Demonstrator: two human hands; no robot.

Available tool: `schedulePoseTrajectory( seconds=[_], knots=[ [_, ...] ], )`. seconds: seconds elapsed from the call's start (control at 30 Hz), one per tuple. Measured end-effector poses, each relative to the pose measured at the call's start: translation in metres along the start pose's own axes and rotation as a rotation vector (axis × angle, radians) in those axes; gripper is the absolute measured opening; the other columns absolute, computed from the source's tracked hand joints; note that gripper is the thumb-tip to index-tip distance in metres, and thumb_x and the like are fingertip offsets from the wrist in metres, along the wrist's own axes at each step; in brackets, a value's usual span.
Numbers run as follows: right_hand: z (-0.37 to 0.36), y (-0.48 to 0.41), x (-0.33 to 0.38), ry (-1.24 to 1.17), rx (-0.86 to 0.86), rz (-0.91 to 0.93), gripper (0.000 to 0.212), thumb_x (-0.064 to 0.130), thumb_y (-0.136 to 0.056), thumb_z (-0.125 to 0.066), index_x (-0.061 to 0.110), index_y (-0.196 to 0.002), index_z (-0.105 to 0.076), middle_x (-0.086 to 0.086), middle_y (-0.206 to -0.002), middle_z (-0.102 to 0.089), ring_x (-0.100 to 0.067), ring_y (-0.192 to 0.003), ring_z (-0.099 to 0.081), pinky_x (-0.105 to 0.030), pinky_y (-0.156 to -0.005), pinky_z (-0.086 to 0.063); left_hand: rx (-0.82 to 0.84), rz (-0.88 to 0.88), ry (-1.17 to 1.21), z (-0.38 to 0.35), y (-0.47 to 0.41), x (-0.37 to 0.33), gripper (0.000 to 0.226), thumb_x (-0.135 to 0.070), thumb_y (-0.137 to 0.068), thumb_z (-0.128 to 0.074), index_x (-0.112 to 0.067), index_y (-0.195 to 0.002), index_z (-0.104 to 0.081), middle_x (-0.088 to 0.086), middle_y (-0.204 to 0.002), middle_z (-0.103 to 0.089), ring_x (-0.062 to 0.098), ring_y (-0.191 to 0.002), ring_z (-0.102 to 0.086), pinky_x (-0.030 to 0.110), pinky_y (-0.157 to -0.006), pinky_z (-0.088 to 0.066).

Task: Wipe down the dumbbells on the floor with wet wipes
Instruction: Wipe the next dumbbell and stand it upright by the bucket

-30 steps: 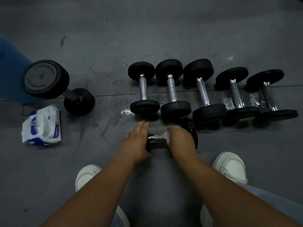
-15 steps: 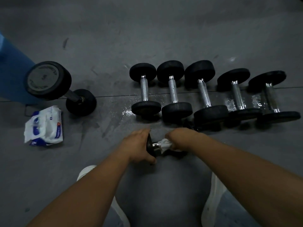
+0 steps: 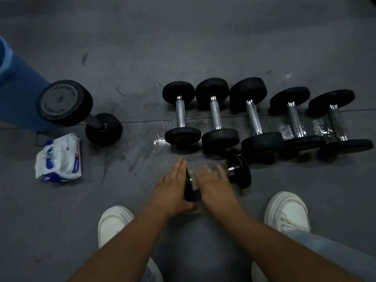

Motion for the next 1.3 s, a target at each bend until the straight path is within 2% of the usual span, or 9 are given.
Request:
schedulePoseTrajectory(
  seconds=[0.1,0.2,0.33,0.4,0.53,0.73,0.97,1.1,1.3],
  knots=[
    [0.0,0.009,-0.016,0.001,0.029,-0.154,0.059,0.019,-0.077,-0.031,0.012,-0.127,-0.061,-0.007,-0.13,-0.061,-0.025,-0.125,-0.054,-0.05,-0.105,-0.032,-0.035,0.047,-0.023,-0.002,-0.005,0.003,0.132,-0.056,-0.064,-0.081,-0.02,-0.156,0.007,-0.004,-0.165,0.006,0.019,-0.15,-0.015,0.036,-0.118,-0.019],
    [-0.004,0.003,0.011,0.043,0.057,0.042,0.058,0.021,-0.078,-0.031,0.008,-0.124,-0.064,-0.008,-0.128,-0.062,-0.026,-0.123,-0.055,-0.048,-0.105,-0.03,-0.012,0.066,0.015,0.002,-0.013,0.007,0.125,-0.05,-0.068,-0.08,-0.021,-0.156,0.004,-0.004,-0.165,0.0,0.017,-0.15,-0.012,0.037,-0.118,-0.019],
    [0.008,-0.005,-0.025,0.034,0.053,-0.1,0.058,0.022,-0.082,-0.027,0.009,-0.127,-0.06,-0.01,-0.128,-0.061,-0.03,-0.124,-0.053,-0.047,-0.104,-0.039,0.046,0.088,0.048,0.005,-0.022,0.013,0.129,-0.05,-0.063,-0.084,-0.023,-0.156,0.001,-0.005,-0.165,-0.002,0.016,-0.15,-0.011,0.041,-0.117,-0.024],
    [0.005,-0.004,-0.012,0.037,0.07,0.071,0.058,0.024,-0.08,-0.029,0.011,-0.125,-0.062,-0.008,-0.127,-0.062,-0.026,-0.121,-0.056,-0.044,-0.1,-0.043,0.07,0.079,0.03,0.007,-0.025,0.013,0.127,-0.051,-0.063,-0.083,-0.022,-0.156,-0.002,-0.005,-0.164,-0.001,0.017,-0.15,-0.013,0.042,-0.116,-0.028],
    [0.008,-0.028,-0.022,0.089,0.161,0.127,0.045,0.027,-0.093,-0.041,0.015,-0.137,-0.044,-0.005,-0.138,-0.049,-0.023,-0.136,-0.037,-0.045,-0.114,-0.02,-0.012,0.03,-0.063,0.021,-0.025,0.006,0.121,-0.055,-0.063,-0.08,-0.021,-0.155,-0.009,-0.001,-0.158,-0.013,0.024,-0.142,-0.026,0.042,-0.107,-0.039],
    [0.001,-0.04,-0.025,0.166,0.221,0.073,0.03,0.033,-0.094,-0.05,0.016,-0.119,-0.049,-0.008,-0.123,-0.055,-0.028,-0.116,-0.049,-0.04,-0.097,-0.032,-0.112,0.007,-0.23,0.003,-0.002,-0.013,0.122,-0.054,-0.07,-0.075,-0.016,-0.156,0.003,0.01,-0.162,-0.001,0.027,-0.148,-0.015,0.038,-0.12,-0.016],
    [-0.023,-0.024,-0.034,-0.052,0.678,0.084,0.031,0.024,-0.087,-0.064,0.017,-0.116,-0.056,-0.008,-0.121,-0.06,-0.027,-0.111,-0.057,-0.033,-0.09,-0.044,0.154,-0.049,-0.118,0.008,-0.018,0.003,0.131,-0.064,-0.057,-0.083,-0.019,-0.155,-0.008,0.003,-0.159,-0.024,0.021,-0.145,-0.025,0.038,-0.118,-0.024],
    [-0.02,-0.018,-0.032,-0.131,0.474,0.016,0.02,0.027,-0.088,-0.056,0.023,-0.107,-0.058,-0.005,-0.111,-0.064,-0.025,-0.106,-0.06,-0.03,-0.084,-0.042,0.102,-0.081,0.006,0.009,-0.009,0.003,0.123,-0.055,-0.063,-0.083,-0.02,-0.156,-0.011,-0.002,-0.162,-0.014,0.017,-0.148,-0.016,0.034,-0.118,-0.027],
    [-0.011,0.028,-0.013,-0.128,-0.041,-0.303,0.05,0.019,-0.081,-0.061,0.018,-0.131,-0.057,0.0,-0.135,-0.056,-0.024,-0.131,-0.047,-0.049,-0.105,-0.036,0.022,-0.072,-0.103,-0.004,0.002,-0.01,0.124,-0.052,-0.07,-0.074,-0.017,-0.156,0.008,0.0,-0.165,0.007,0.018,-0.151,-0.007,0.04,-0.121,-0.02]
  ],
)
Point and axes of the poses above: each hand's wrist, its own y-axis away from the middle knuckle, its own z-axis out of the back of the hand, x = y × z, the point moved 8 cm from there along -y, towards the middle knuckle
